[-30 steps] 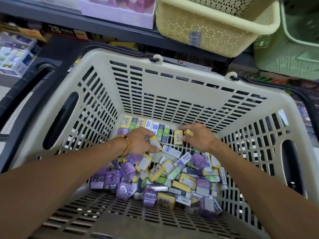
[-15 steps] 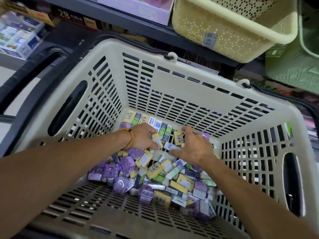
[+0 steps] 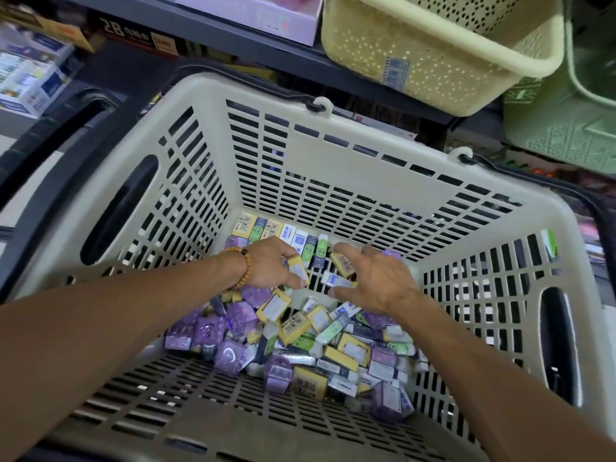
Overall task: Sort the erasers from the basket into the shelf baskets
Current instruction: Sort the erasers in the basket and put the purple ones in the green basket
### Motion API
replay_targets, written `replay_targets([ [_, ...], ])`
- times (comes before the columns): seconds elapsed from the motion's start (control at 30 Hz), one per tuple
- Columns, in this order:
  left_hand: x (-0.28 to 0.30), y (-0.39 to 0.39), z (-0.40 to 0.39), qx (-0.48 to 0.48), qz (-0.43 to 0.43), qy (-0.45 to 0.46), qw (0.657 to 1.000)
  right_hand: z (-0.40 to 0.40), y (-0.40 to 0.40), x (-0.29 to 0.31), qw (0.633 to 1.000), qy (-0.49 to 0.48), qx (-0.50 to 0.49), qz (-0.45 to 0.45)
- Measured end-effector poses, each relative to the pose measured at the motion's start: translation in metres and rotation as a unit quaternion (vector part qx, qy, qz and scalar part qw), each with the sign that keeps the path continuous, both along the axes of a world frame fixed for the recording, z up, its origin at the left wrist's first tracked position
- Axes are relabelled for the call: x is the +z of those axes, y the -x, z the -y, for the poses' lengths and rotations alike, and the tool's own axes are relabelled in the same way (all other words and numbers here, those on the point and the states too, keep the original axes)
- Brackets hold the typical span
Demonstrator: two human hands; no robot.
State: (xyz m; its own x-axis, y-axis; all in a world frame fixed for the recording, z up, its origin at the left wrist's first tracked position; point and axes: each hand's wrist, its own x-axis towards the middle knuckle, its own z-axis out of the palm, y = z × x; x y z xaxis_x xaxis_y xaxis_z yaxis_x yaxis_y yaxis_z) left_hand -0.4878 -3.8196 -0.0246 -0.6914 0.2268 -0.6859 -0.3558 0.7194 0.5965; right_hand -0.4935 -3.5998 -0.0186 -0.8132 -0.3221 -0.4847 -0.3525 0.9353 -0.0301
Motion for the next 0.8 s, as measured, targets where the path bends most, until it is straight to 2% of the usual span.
replay_targets([
  [0.1,0.0,0.0,-0.001,0.002,0.004,-0.003,1.0,-0.004,-0.004,0.0,1.0,-0.007,-0.014,-0.01],
  [0.23,0.0,0.0,-0.003,0.003,0.004,-0.006,1.0,-0.003,-0.005,-0.002,0.976,0.084,-0.2,-0.033],
  [0.37,0.0,0.001,-0.001,0.014,0.011,-0.015,1.0,0.015,-0.002,0.0,0.905,0.27,-0.327,0.045],
  [0.53,0.001,0.001,0.0,0.017,0.008,-0.022,1.0,-0.002,0.007,0.007,0.816,0.335,-0.454,0.125],
  [0.57,0.001,0.001,0.0,0.017,0.009,-0.023,1.0,-0.004,0.008,0.008,0.816,0.333,-0.455,0.129],
  [0.63,0.001,0.002,-0.001,0.02,0.009,-0.025,0.999,-0.007,0.009,0.008,0.845,0.307,-0.424,0.11],
  [0.7,0.001,0.001,-0.001,0.025,0.01,-0.03,0.999,-0.009,0.007,0.008,0.889,0.258,-0.374,0.063],
  [0.8,0.0,0.001,0.0,0.032,0.007,-0.028,0.999,-0.014,0.0,0.007,0.954,0.152,-0.255,-0.053],
])
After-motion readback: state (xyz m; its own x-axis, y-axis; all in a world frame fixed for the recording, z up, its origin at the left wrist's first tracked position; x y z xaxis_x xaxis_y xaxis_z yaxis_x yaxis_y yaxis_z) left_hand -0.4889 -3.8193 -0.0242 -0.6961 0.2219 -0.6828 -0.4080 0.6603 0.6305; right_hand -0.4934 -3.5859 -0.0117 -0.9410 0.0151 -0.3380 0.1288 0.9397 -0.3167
